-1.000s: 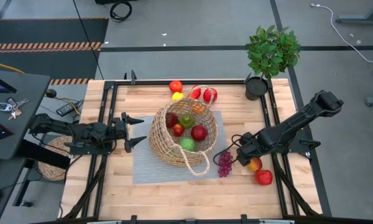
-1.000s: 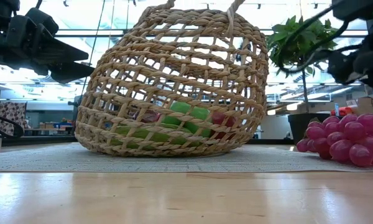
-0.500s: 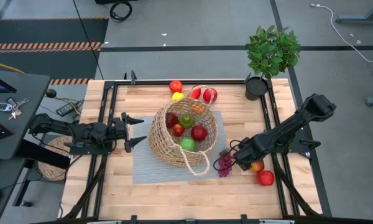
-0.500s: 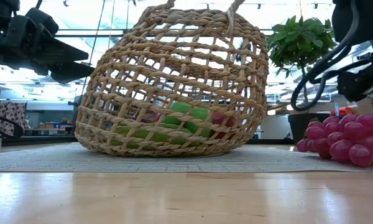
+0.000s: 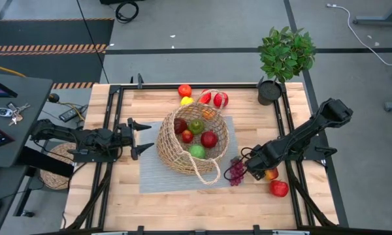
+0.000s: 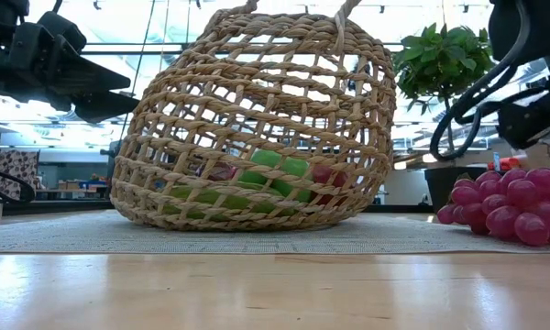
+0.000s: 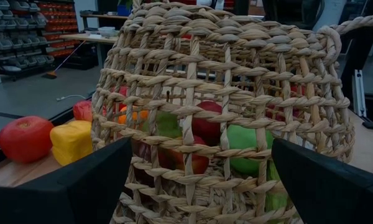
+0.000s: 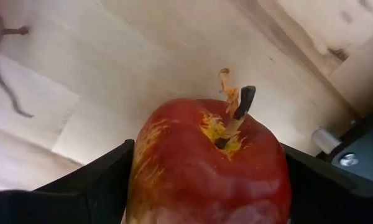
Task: Build produce basket
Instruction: Put the center right red apple into the mesh basket
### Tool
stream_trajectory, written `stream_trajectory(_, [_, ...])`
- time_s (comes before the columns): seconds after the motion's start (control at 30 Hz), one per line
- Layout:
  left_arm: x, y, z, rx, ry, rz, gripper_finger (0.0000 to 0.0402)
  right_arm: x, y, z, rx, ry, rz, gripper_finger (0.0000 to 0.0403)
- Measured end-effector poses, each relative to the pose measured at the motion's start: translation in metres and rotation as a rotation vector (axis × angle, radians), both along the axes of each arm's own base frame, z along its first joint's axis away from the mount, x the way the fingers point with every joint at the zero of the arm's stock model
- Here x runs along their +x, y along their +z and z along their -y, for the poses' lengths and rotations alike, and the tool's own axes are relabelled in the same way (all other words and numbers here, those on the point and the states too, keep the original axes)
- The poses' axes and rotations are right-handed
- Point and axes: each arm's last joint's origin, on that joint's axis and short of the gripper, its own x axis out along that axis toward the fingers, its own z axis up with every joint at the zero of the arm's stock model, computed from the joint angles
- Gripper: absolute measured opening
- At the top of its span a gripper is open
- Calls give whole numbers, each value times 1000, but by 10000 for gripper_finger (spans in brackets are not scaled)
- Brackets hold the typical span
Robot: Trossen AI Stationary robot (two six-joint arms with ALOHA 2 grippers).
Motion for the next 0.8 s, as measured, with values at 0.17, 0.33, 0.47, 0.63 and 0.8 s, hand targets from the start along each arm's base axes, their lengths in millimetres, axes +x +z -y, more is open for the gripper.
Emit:
stream_trajectory(0.17, [0,0,0,0,0,0,394,5,24,0,-61,39,61,348])
stream_trajectory(0.33, [0,0,0,0,0,0,394,11,62,2,-134,62,175,349])
stream_trajectory(0.47, [0,0,0,0,0,0,394,15,94,4,-204,70,325,349])
stream_trajectory(0.63, [0,0,0,0,0,0,394,16,129,9,-299,85,485,349])
stream_trajectory(0.8, [0,0,0,0,0,0,394,15,155,13,-386,111,631,350])
